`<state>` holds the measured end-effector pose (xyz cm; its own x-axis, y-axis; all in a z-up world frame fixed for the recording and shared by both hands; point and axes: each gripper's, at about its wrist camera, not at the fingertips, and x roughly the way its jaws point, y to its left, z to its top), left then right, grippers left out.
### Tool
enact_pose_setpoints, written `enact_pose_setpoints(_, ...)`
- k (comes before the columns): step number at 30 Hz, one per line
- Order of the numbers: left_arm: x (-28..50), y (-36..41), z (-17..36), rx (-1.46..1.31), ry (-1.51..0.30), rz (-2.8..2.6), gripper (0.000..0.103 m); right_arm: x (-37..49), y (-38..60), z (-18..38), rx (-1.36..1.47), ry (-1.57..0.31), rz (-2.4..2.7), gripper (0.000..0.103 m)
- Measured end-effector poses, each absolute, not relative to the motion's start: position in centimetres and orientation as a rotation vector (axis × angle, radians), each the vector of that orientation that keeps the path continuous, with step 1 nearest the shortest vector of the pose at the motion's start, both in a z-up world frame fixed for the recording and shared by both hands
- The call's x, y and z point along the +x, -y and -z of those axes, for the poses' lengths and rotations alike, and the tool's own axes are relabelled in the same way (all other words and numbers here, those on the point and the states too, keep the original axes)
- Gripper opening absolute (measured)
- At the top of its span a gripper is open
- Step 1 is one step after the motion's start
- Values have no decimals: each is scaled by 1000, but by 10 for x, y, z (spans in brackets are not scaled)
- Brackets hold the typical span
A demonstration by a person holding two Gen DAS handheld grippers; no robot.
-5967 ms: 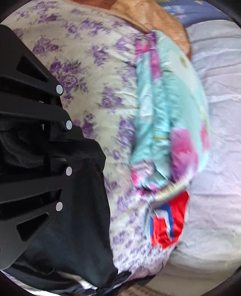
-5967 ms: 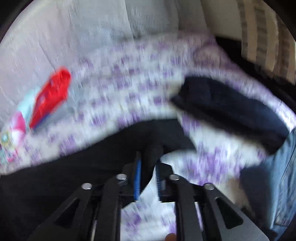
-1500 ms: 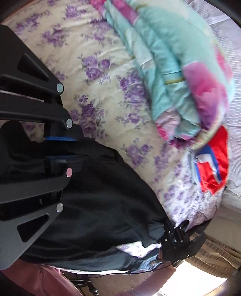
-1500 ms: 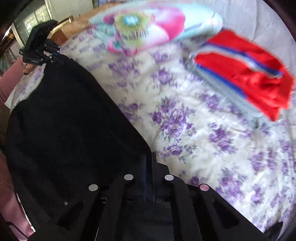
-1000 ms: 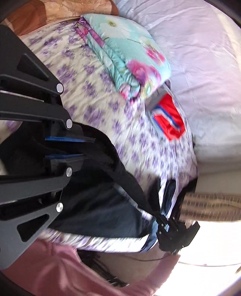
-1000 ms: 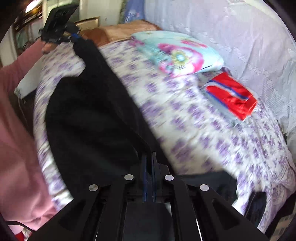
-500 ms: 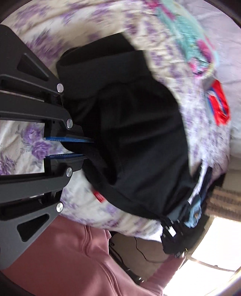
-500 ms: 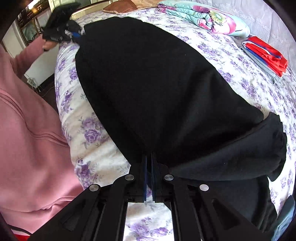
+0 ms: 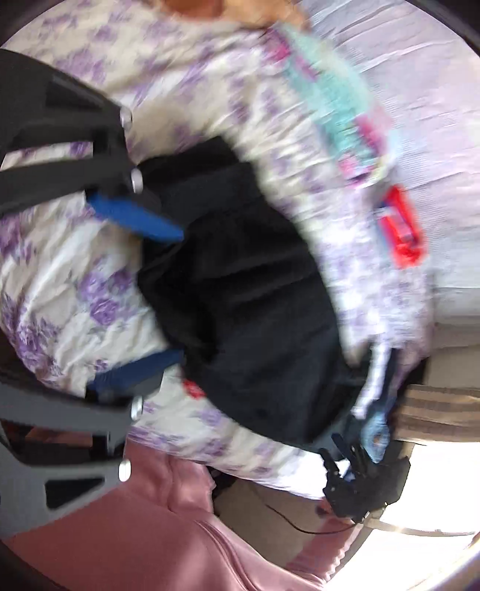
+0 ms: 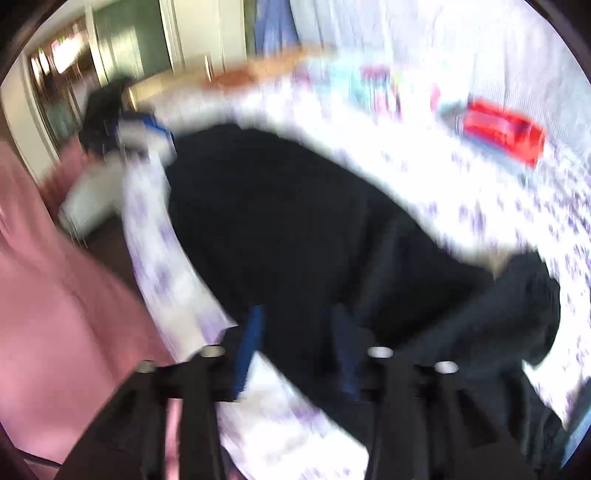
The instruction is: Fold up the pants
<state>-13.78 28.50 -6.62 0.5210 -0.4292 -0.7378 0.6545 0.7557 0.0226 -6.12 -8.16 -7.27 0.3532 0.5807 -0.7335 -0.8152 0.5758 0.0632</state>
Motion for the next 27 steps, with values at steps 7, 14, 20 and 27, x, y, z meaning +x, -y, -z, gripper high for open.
enact_pose_setpoints(7, -92, -262, 36, 46, -659, 843, 80, -50, 3, 80, -227, -648, -1016, 56)
enact_pose_setpoints(14, -39, -255, 138, 62, -1015, 697, 74, -64, -38, 163, -313, -952, -1060, 38)
enact_pose_setpoints(20, -49, -280, 89, 39, -888, 644, 80, -56, -18, 122, -182, -862, -1072, 51)
enact_pose_setpoints(27, -20, -283, 115, 66, -1019, 433, 85, -22, 6, 140, -149, -1053, -810, 55)
